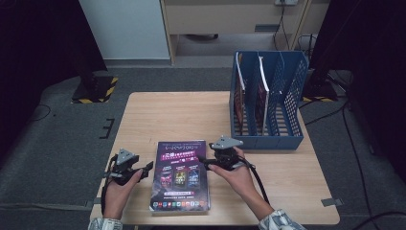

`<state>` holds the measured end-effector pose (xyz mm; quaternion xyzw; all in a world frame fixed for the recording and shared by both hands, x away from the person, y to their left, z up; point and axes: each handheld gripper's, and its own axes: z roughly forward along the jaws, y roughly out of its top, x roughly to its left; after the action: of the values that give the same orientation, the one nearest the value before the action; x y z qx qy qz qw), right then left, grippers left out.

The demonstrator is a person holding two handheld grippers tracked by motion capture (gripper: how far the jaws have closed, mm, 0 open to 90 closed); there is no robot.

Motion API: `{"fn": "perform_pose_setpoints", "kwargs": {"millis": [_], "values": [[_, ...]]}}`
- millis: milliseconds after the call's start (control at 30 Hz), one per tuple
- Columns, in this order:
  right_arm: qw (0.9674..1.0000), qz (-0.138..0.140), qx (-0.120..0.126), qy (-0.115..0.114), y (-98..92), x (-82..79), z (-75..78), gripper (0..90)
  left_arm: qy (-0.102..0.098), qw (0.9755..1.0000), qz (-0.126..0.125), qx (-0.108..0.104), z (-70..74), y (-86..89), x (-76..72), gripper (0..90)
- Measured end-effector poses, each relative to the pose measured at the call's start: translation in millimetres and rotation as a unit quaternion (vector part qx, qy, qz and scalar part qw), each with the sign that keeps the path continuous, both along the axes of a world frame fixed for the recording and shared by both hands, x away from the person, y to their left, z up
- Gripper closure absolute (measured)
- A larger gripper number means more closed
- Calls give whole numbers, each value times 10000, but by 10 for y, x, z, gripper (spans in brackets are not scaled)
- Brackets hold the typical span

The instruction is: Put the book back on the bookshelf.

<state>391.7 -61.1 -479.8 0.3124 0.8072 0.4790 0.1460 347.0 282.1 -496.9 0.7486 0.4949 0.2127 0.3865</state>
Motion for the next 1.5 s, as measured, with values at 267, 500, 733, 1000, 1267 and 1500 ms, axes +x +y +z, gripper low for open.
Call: {"fn": "perform_pose_setpoints", "kwargs": {"millis": [267,500,733,1000,1267,1500], "values": [[9999,63,-15,111,-18,-152,-174,550,152,9982,-486,309,-34,-222,33,416],[9998,162,-70,33,-39,-187,-171,674,169,9983,-470,305,-50,-226,52,483],[9998,119,-105,78,-77,-184,-187,684,254,9981,-492,274,-111,-249,104,488],[9996,24,-106,274,-96,-154,-234,549,287,9979,-557,144,-133,-263,126,491],[9990,-2,-172,411,-100,-141,-262,472,307,9974,-646,82,-144,-292,130,492],[9986,-31,-177,492,-101,-129,-279,436,304,9971,-690,115,-137,-319,138,490]]}}
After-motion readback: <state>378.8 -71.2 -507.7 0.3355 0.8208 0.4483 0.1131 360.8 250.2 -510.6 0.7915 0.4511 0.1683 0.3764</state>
